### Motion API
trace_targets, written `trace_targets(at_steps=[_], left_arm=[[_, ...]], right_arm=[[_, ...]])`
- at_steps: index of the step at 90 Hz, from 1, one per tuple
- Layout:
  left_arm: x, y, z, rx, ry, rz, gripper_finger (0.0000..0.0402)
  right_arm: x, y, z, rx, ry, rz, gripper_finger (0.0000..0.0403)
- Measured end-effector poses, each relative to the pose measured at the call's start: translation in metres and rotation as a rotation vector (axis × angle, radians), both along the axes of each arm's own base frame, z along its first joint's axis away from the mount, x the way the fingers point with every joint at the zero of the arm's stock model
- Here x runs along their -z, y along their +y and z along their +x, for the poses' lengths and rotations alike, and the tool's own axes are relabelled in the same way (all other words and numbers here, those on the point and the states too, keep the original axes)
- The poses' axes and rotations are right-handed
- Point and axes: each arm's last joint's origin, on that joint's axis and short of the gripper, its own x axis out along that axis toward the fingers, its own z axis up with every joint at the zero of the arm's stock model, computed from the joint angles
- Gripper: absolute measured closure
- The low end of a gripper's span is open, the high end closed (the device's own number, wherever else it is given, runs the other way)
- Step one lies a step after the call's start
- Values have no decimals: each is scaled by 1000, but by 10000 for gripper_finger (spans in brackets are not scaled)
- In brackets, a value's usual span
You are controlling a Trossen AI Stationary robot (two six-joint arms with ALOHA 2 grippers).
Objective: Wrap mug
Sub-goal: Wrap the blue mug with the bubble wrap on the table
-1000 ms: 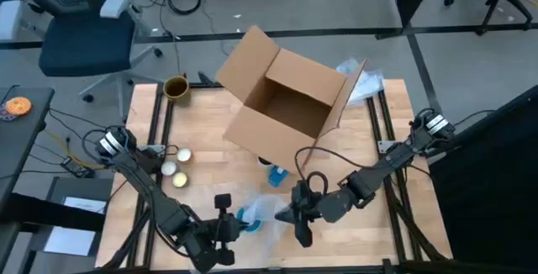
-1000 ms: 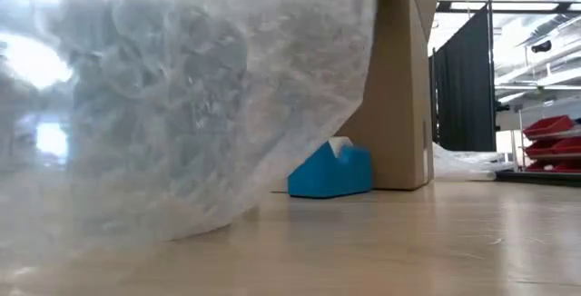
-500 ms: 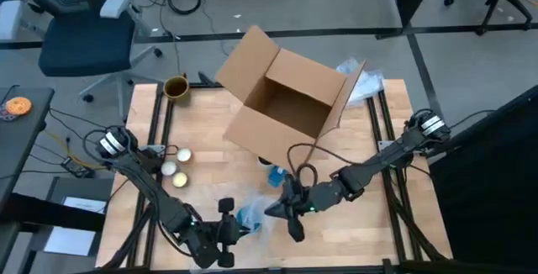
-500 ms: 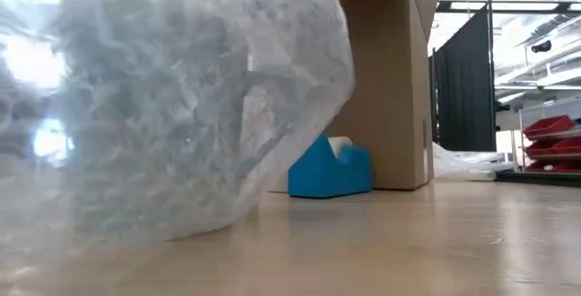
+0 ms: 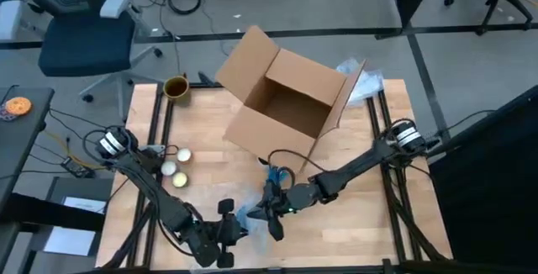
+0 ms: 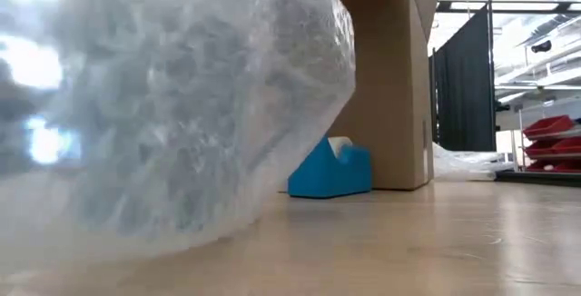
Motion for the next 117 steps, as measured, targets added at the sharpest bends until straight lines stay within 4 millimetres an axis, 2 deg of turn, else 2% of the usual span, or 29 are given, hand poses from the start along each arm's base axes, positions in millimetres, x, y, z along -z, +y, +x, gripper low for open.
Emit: trace_targets(at_steps=[15,31,50,62,70,80,93,104,117], left_arm=[[0,4,3,-11,3,0,378],[-4,1,4,32,24,-14,325],[-29,-3,2,151,117,-22,265],[-46,-13,-9,204,206,-54,260],[-49,-19,-23,178,269,-63,260],[-37,-22,-48,54,311,0,260],[2,-12,-64,-144,213,71,259],[36,3,-54,-196,189,-1,259],[62,12,-33,-106,131,-116,259]], right_arm=[[8,-1,2,9,27,-15,403],[7,-1,3,19,13,-27,403],[8,-2,2,15,21,-50,403],[10,-2,2,15,41,-61,403],[11,-2,1,14,52,-67,403],[11,0,0,8,50,-79,403],[11,2,-1,-3,45,-111,403],[11,3,-1,-6,44,-120,403],[12,5,-1,-26,73,-188,403]])
